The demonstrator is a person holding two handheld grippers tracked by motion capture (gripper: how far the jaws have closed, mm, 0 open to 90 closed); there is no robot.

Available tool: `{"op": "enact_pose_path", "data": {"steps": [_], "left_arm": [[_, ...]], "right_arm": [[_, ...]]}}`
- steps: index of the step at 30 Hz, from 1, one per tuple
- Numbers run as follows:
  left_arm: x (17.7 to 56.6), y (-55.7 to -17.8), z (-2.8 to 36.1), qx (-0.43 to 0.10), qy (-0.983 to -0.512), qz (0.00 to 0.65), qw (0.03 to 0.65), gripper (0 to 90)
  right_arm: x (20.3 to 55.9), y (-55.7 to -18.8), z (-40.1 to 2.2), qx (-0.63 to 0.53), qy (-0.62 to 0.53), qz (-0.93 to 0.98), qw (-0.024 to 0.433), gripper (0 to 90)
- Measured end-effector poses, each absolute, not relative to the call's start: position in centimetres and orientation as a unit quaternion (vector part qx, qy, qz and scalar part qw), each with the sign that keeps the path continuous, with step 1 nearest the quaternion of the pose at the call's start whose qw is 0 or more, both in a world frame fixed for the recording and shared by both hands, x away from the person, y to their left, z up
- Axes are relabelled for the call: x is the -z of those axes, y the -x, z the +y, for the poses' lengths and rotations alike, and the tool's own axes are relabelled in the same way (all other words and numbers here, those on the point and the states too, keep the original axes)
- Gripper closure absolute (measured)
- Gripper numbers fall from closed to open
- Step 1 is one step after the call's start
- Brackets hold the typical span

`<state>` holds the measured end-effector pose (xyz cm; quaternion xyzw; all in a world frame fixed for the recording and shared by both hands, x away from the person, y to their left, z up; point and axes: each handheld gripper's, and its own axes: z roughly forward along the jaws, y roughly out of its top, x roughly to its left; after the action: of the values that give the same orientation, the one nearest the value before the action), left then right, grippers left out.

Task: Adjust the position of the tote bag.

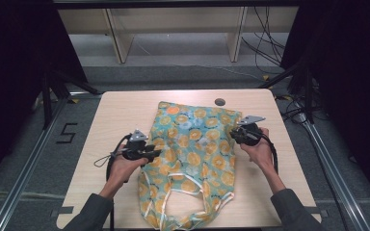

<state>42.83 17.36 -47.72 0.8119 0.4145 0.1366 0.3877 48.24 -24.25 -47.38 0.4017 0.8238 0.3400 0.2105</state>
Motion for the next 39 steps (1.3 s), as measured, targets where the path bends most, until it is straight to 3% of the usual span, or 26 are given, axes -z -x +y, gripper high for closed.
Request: {"op": "enact_pose_path", "data": {"steps": [5,6,7,10,11,13,16,20,26,27,28,30,32,36,39], "left_arm": [[49.1,-43.1,18.4,-0.129,-0.801,0.459,0.361,42.2],[49.5,-43.3,18.5,-0.119,-0.799,0.47,0.356,36.9],[49.7,-43.4,18.6,-0.106,-0.792,0.483,0.359,36.9],[50.3,-43.7,18.7,-0.088,-0.78,0.494,0.373,37.5],[50.2,-43.7,18.9,-0.08,-0.792,0.48,0.37,37.5],[50.3,-43.7,18.5,-0.085,-0.784,0.484,0.381,38.0],[50.4,-44.1,18.1,-0.089,-0.791,0.483,0.365,38.4],[50.8,-44.2,17.9,-0.097,-0.8,0.474,0.355,50.3],[51.0,-44.2,17.4,-0.115,-0.815,0.444,0.354,81.2],[51.0,-44.1,17.3,-0.117,-0.819,0.438,0.352,84.1],[51.0,-44.0,17.2,-0.118,-0.821,0.433,0.352,87.5],[51.0,-43.7,16.8,-0.116,-0.826,0.424,0.352,88.2],[50.9,-43.2,16.4,-0.111,-0.833,0.412,0.353,88.3],[50.7,-42.0,15.9,-0.109,-0.844,0.388,0.353,88.6],[50.6,-41.1,15.5,-0.107,-0.849,0.38,0.352,88.7]], "right_arm": [[46.3,-46.1,-24.7,-0.365,-0.388,0.824,0.193,72.3],[45.8,-44.8,-24.5,-0.377,-0.399,0.817,0.175,63.1],[45.8,-44.8,-24.5,-0.377,-0.399,0.817,0.175,63.1],[45.7,-42.5,-24.2,-0.388,-0.397,0.82,0.138,46.4],[45.7,-42.5,-24.2,-0.388,-0.397,0.82,0.138,46.4],[46.2,-41.1,-23.9,-0.381,-0.411,0.819,0.12,37.5],[46.7,-40.5,-23.7,-0.382,-0.419,0.817,0.106,34.2],[47.4,-39.8,-23.0,-0.358,-0.428,0.824,0.099,29.9],[48.7,-38.9,-22.1,-0.313,-0.425,0.845,0.091,25.2],[48.8,-38.8,-22.0,-0.306,-0.424,0.848,0.091,26.4],[49.0,-38.4,-21.8,-0.304,-0.418,0.851,0.097,39.2],[49.1,-38.4,-21.7,-0.299,-0.412,0.855,0.104,43.6],[49.1,-38.3,-21.7,-0.287,-0.405,0.861,0.111,59.3],[49.6,-38.5,-22.3,-0.285,-0.371,0.873,0.139,81.3],[49.1,-38.9,-23.4,-0.29,-0.365,0.872,0.152,89.8]]}}
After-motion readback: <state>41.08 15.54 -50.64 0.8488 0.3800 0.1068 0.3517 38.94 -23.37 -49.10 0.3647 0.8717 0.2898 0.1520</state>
